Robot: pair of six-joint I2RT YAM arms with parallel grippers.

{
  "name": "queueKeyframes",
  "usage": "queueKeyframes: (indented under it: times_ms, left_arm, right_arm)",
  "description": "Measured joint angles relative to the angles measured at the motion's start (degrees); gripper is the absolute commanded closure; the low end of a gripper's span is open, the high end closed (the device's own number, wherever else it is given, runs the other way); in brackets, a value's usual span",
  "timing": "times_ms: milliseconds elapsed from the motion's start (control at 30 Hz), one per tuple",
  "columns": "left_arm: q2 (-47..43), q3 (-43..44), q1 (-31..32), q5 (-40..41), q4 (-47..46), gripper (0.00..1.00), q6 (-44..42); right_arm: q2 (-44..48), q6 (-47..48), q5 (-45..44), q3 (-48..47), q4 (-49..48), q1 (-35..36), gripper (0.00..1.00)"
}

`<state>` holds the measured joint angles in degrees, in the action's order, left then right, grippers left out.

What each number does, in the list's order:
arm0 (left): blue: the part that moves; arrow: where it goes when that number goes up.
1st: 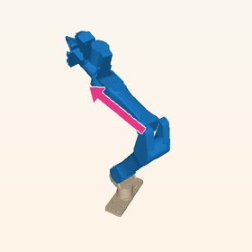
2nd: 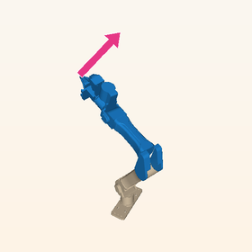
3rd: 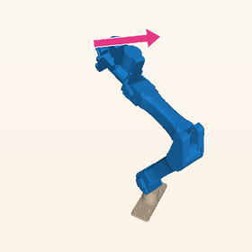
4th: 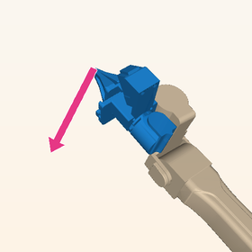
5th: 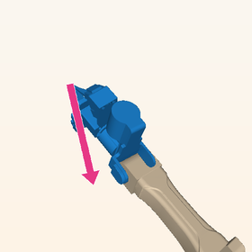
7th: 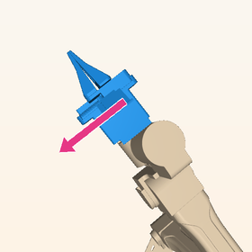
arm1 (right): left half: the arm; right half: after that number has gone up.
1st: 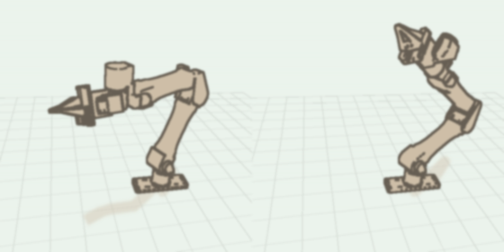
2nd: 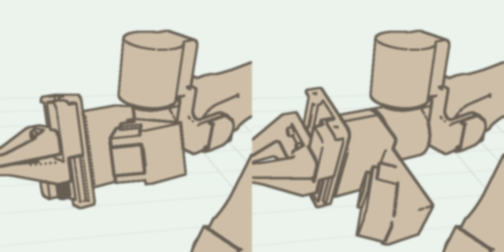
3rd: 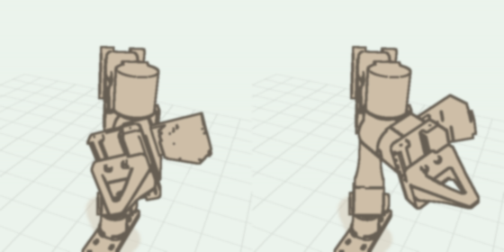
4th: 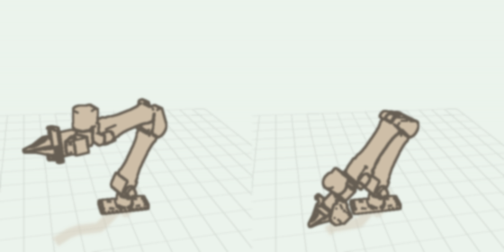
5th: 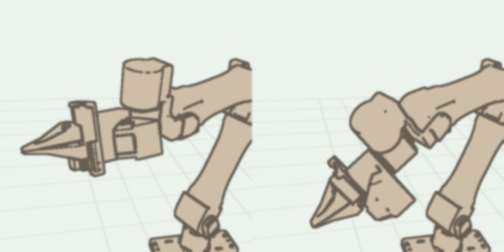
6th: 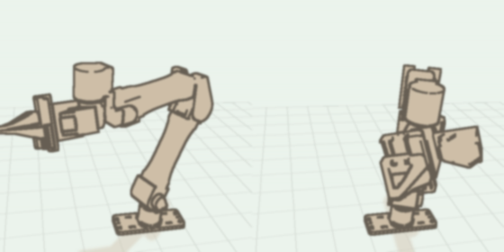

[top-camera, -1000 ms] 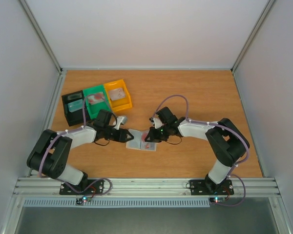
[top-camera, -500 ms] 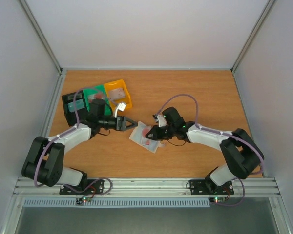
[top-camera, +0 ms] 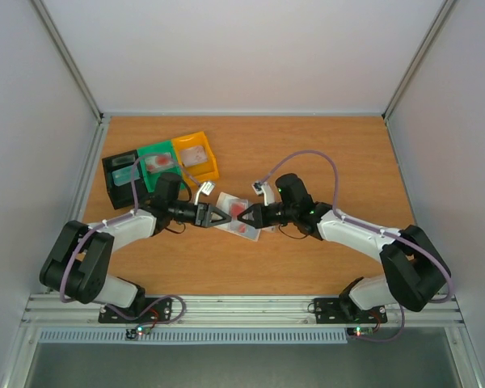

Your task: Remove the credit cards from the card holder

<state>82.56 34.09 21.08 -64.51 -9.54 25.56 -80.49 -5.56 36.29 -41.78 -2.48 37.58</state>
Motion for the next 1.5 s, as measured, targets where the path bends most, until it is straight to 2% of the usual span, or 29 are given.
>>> queueKeyframes:
  times_ms: [167,233,500,700,867,1500]
  left_arm:
    - [0.2,0.0,0.0,1.9,0.7,0.51,-1.3]
    - [0.5,0.0,0.0,1.9,0.7,0.54,-1.7]
    - [1.0,-0.6,1.1,-3.2,-8.8,0.99,3.4]
    - [1.0,-1.6,0.3,-6.7,-11.9,0.99,5.4]
    - [1.0,-1.6,-0.1,-7.8,-11.8,0.90,5.6]
    - [1.0,-1.9,-2.3,-10.1,-11.3,0.91,7.1]
  right_arm:
    - [0.5,0.9,2.8,0.0,-1.3,0.0,0.99]
    - [0.8,1.0,3.9,0.0,-2.1,0.0,0.99]
    - [1.3,1.4,5.4,0.0,-3.5,0.0,0.99]
    - [1.2,1.5,5.9,0.1,-3.6,-0.4,0.99]
    - [1.2,1.5,6.6,0.1,-4.1,-0.4,0.99]
    - [0.9,2.9,7.2,-0.2,-3.9,-0.4,0.99]
